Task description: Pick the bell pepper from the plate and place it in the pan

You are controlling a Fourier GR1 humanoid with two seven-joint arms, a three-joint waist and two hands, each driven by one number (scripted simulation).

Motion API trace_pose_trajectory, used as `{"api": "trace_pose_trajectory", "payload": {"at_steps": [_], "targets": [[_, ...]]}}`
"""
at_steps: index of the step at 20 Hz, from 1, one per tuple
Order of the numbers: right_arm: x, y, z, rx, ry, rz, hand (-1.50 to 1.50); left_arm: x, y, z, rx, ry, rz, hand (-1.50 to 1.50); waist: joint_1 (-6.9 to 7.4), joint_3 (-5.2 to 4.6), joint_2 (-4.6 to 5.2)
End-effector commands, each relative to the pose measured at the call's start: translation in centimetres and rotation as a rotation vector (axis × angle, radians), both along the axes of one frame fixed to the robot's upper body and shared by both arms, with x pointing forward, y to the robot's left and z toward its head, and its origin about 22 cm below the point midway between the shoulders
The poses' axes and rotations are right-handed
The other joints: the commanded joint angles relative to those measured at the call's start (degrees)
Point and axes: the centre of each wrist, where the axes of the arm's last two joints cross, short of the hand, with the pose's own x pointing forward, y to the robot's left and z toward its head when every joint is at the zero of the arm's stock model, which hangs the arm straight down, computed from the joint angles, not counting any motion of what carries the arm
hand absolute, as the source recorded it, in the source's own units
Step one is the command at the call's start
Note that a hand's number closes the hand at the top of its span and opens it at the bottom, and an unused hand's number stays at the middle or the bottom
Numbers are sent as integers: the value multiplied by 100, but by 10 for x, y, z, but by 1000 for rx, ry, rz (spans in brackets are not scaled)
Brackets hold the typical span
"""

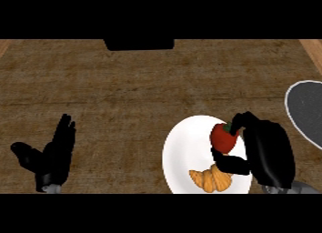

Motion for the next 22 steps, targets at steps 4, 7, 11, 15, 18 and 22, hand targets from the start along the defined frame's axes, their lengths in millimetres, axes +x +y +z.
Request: {"api": "trace_pose_trajectory", "payload": {"at_steps": [4,7,11,15,18,22], "targets": [[-26,-13,63,82,-194,-162,150,0,2,-17,-27,64,-4,0,3,-40,72],[-25,-24,74,96,-192,-209,150,-3,13,-9,-35,84,-15,0,64,-37,82],[-10,-52,83,170,-214,-242,150,-10,12,-17,-25,57,-36,0,128,-33,102],[13,-93,73,237,-240,-279,150,-8,0,-10,-27,62,-33,0,155,-26,112],[31,-127,65,185,-261,-319,150,10,-5,-6,-31,74,-23,0,146,-26,127],[58,-163,36,109,-270,-358,150,11,-17,1,-32,66,-47,0,220,-24,142]]}}
